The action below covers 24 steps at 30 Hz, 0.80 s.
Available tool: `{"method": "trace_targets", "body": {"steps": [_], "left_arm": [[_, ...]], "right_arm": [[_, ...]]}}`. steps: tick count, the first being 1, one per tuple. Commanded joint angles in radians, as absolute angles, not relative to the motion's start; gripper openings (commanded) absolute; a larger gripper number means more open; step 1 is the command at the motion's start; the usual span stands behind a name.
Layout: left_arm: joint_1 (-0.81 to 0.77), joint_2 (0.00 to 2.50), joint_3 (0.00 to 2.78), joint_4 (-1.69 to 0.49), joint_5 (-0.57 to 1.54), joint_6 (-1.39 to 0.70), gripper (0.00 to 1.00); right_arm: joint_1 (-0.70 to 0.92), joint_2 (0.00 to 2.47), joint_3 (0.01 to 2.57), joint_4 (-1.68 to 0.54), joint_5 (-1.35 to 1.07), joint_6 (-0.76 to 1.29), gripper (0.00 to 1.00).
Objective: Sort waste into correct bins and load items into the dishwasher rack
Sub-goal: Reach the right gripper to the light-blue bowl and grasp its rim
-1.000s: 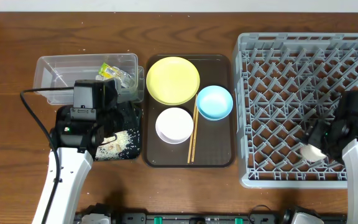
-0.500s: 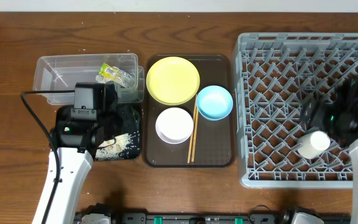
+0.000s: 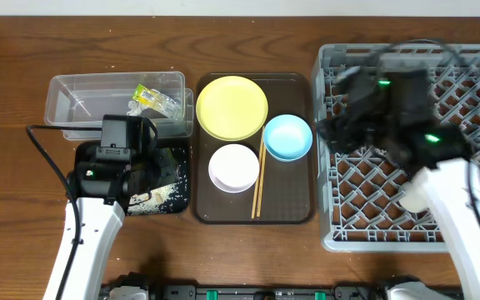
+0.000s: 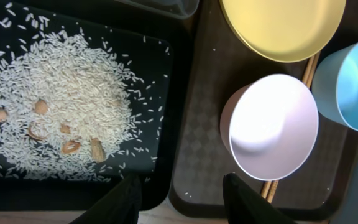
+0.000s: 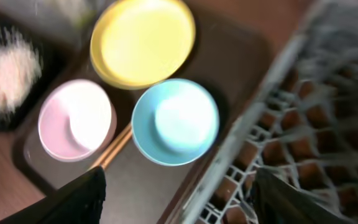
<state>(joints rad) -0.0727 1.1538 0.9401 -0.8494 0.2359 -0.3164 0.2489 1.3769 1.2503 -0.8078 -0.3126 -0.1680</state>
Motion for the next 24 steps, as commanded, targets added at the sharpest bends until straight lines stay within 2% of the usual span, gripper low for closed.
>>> {"method": "trace_targets", "body": {"steps": [1,8,17,20,24], "left_arm": [[-0.068,1.151,0.949,-0.853,0.219,-0.311,0.46],[-0.068,1.151,0.949,-0.854,0.219,-0.311,0.46],[-0.068,1.151,0.949,-0.852,0.219,-0.311,0.46],[-0.068,1.151,0.949,-0.852,0.219,-0.311,0.46],[-0.068,1.151,0.949,-0.853,0.219,-0.311,0.46]], "right_arm": [[0.318,1.472,1.341,-0.818,-0.208,-0.234,0.72],[0.381,1.733,1.531,-0.854,-0.13,-0.268,0.73],[0.392,1.948,1.57,-0.842,-0.12,-0.279,0.74],[0.394,1.997,1.57,-0.831,-0.12,-0.286,0.72],[0.394,2.04,1.57,-0.819,-0.12,-0.286,0.62]]}}
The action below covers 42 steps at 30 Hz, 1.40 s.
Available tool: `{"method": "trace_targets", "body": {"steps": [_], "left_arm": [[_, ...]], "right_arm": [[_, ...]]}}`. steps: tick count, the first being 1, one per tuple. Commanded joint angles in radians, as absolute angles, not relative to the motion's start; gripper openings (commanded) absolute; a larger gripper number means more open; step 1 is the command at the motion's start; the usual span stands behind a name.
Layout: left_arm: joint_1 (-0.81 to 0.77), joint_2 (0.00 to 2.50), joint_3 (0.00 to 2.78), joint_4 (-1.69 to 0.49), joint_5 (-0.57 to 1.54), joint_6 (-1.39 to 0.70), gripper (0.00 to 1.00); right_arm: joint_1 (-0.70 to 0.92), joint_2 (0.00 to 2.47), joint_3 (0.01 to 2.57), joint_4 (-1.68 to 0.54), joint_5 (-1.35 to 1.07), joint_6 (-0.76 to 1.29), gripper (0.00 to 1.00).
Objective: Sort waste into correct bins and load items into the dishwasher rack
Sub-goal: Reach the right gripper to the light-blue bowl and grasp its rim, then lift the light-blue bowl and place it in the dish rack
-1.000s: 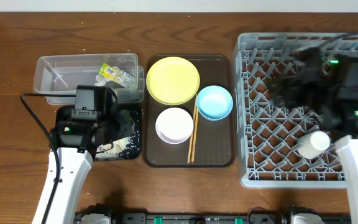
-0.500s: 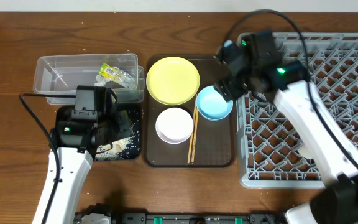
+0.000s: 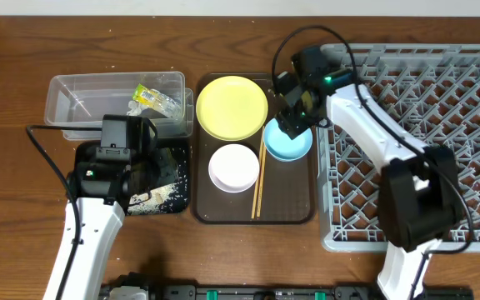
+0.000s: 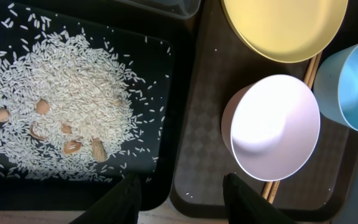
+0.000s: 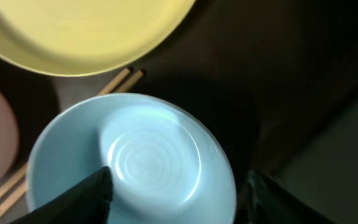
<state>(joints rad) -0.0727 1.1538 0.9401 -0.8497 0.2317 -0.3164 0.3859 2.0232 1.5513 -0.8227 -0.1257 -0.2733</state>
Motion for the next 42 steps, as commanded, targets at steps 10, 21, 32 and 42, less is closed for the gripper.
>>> {"method": "trace_targets", "body": {"steps": [10,21,32,42], "left_arm": [[-0.068,1.151,0.949,-0.853,0.219,-0.311,0.46],[-0.068,1.151,0.949,-0.861,0.219,-0.311,0.46],[-0.068,1.151,0.949,-0.863,0.219,-0.311,0.46],[-0.068,1.151,0.949,-0.863,0.219,-0.311,0.46]], "right_arm": [[0.397,2.068,1.568,-0.832,-0.119,-0.285,0.31],[0.397,2.068,1.568,-0.905,-0.051,-0.285,0.13],[0.4,2.067,1.568,-0.952,-0.049,-0.285,0.01],[0.385,1.949,1.649,-0.957,0.086,-0.18,0.01]]}}
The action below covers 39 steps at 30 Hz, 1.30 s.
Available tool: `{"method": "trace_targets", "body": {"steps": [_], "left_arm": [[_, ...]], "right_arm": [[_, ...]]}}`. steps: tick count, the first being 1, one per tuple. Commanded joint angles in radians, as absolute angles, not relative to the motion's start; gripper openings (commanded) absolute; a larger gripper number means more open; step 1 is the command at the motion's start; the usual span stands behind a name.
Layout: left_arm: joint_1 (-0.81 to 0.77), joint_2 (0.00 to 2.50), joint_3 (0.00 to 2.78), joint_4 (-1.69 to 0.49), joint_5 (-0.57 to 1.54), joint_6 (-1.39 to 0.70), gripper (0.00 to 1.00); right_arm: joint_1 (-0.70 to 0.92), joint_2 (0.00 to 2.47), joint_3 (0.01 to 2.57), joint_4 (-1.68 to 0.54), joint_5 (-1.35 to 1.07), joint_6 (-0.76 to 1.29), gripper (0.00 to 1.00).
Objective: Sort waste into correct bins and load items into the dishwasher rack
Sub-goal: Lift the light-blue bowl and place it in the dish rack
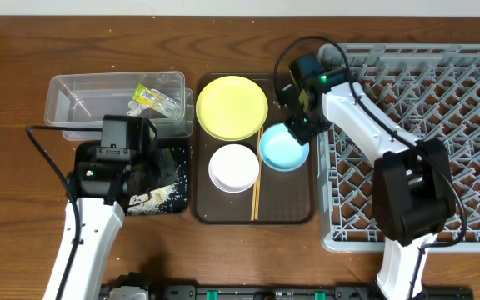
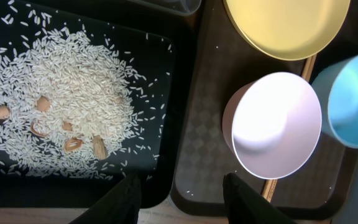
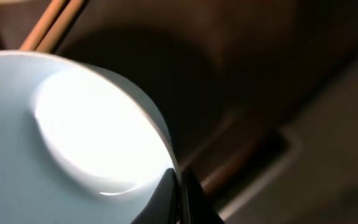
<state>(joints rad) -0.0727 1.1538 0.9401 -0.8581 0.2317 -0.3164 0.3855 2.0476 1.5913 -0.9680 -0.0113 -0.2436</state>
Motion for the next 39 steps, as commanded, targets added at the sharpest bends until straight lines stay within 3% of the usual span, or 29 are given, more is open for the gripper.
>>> {"method": "trace_targets", "body": {"steps": [1,11,17,22,39], "left_arm": [[-0.068,1.151,0.949,-0.863,0.219,-0.311,0.46],[-0.068,1.151,0.949,-0.863,0.219,-0.311,0.46],[-0.068,1.151,0.949,-0.863,0.219,-0.311,0.46],[-0.068,1.151,0.949,-0.862,0.219,-0.311,0.46],[-0.068,1.151,0.949,-0.863,0.219,-0.311,0.46]], "right_arm": [[0.38,1.927,1.657,-0.947,0.109,-0.168,0.01],[0.331,1.728,1.67,-0.794,0.46,-0.128,0.01],[0.319,1.728,1.67,-0.669,0.852,-0.156,0.01],[0.29,1.777,1.67,-0.577,1.04,-0.218,0.01],[0.344,2.045,1.669,-0.665,1.071,-0.097,0.01]]}}
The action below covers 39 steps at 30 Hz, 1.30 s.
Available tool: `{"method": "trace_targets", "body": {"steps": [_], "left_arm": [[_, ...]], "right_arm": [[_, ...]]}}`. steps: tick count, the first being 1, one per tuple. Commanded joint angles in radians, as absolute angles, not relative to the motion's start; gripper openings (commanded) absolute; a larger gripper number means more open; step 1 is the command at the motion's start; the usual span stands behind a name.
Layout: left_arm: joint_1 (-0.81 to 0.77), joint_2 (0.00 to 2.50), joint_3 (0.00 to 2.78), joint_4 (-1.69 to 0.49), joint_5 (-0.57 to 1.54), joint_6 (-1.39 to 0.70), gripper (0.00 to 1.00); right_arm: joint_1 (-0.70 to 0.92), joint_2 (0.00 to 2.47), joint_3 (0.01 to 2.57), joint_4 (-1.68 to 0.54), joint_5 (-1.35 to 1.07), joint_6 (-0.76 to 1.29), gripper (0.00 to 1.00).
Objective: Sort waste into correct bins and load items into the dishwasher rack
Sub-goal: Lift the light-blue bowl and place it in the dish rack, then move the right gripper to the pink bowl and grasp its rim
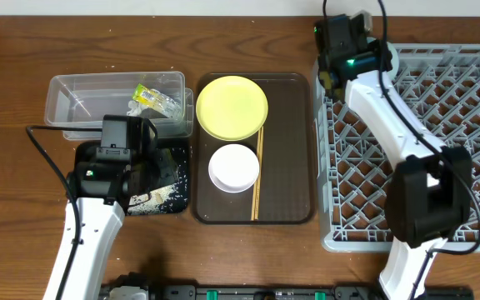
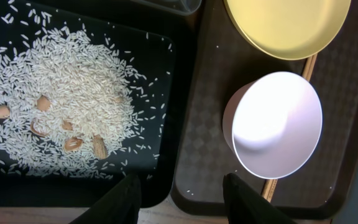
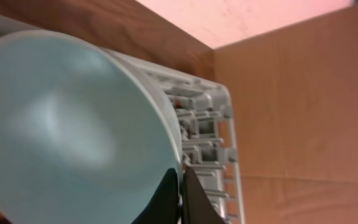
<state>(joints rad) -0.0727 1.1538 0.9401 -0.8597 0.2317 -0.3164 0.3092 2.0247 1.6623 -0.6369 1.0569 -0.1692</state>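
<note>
My right gripper (image 3: 180, 186) is shut on the rim of the light blue bowl (image 3: 73, 124), held on edge above the far-left corner of the grey dishwasher rack (image 1: 440, 142). In the overhead view the right gripper (image 1: 340, 52) sits at that corner and the arm hides the bowl. On the brown tray (image 1: 290, 167) lie a yellow plate (image 1: 232, 107), a pale pink bowl (image 1: 234, 167) and wooden chopsticks (image 1: 257, 175). My left gripper (image 2: 182, 199) hangs open over the near edges of the black tray and the brown tray, holding nothing.
The black tray (image 1: 167, 202) holds spilled rice (image 2: 67, 106) and some nut shells. Behind it stands a clear plastic bin (image 1: 82, 104) with a crumpled wrapper (image 1: 155, 98). A cardboard-coloured wall (image 3: 291, 93) stands beyond the rack.
The right gripper, then shut on the blue bowl's rim low over the brown tray, now holds it at the rack's far-left corner. The bowl has left the tray. The left arm is unmoved.
The right gripper was open over the rack while the blue bowl sat on the tray. Then it hung open right over the bowl, then was shut on its rim. Now the bowl is at the rack's corner. The left gripper stayed open in place.
</note>
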Motion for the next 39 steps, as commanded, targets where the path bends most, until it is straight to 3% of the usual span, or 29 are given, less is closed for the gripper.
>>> {"method": "trace_targets", "body": {"steps": [1,12,13,16,22,26,29,32,39], "left_arm": [[-0.068,1.151,0.949,-0.863,0.219,-0.311,0.46],[-0.068,1.151,0.949,-0.863,0.219,-0.311,0.46],[-0.068,1.151,0.949,-0.863,0.219,-0.311,0.46],[-0.068,1.151,0.949,-0.863,0.219,-0.311,0.46],[-0.068,1.151,0.949,-0.863,0.219,-0.311,0.46],[-0.068,1.151,0.949,-0.863,0.219,-0.311,0.46],[-0.068,1.151,0.949,-0.863,0.219,-0.311,0.46],[-0.068,1.151,0.949,-0.863,0.219,-0.311,0.46],[-0.068,1.151,0.949,-0.867,0.218,-0.311,0.46]], "right_arm": [[0.351,2.048,1.669,-0.686,1.066,-0.07,0.01],[0.374,2.037,1.668,-0.917,0.865,0.196,0.03],[0.374,2.035,1.669,-0.929,0.849,0.205,0.08],[0.377,2.012,1.669,-0.963,0.793,0.226,0.45],[0.385,1.877,1.67,-0.937,0.715,0.231,0.68],[0.385,1.769,1.67,-0.888,0.618,0.228,0.7],[0.389,1.716,1.67,-0.875,0.409,0.2,0.7],[0.401,1.708,1.67,-0.896,0.194,0.186,0.7],[0.443,1.752,1.639,-0.962,-0.018,0.186,0.71]]}}
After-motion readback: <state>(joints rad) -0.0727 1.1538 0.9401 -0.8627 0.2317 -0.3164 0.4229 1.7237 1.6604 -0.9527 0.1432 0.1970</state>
